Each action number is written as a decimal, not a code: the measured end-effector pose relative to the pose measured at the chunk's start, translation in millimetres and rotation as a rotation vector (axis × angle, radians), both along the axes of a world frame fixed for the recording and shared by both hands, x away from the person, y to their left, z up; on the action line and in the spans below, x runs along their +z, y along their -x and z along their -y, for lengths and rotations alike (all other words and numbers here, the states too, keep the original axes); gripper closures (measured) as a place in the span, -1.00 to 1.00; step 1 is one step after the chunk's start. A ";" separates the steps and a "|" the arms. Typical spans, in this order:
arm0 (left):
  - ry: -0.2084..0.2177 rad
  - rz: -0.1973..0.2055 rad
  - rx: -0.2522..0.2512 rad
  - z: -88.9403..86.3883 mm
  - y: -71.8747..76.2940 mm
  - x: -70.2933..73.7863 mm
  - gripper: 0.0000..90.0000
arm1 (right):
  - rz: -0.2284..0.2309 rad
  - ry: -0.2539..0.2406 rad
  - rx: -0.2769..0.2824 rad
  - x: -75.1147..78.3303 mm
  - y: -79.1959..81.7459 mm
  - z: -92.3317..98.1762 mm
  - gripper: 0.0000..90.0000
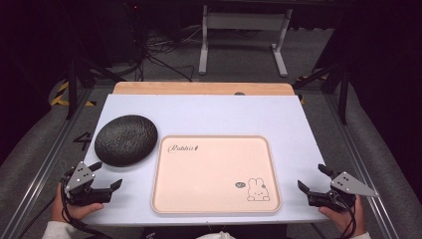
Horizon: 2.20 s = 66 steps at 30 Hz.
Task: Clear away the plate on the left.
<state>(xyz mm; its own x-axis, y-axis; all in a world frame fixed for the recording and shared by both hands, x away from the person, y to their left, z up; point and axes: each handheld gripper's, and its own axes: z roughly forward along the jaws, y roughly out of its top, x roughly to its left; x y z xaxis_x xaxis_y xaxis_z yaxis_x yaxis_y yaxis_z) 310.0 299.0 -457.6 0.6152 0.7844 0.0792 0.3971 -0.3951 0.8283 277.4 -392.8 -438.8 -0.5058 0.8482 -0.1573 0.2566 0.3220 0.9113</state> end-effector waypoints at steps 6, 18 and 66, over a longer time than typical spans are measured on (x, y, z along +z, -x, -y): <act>-0.028 0.005 -0.021 3.2 -0.8 1.4 -0.76 | 0.006 0.002 -0.002 2.2 2.5 -1.0 -0.79; -0.177 0.002 -0.045 20.8 -19.9 5.1 -0.74 | 0.004 0.003 0.006 2.4 1.9 -3.2 -0.78; -0.963 0.352 0.043 115.2 -48.1 -10.0 0.93 | -0.009 0.035 0.004 -0.6 0.4 -4.5 -0.75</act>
<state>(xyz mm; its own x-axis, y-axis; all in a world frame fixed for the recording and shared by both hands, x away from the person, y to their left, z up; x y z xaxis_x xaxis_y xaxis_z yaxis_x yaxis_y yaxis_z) 358.1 183.8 -467.6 0.4081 0.3135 0.8574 0.2223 -0.9451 0.2397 277.0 -388.2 -439.4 -0.5111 0.8400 -0.1820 0.2631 0.3544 0.8973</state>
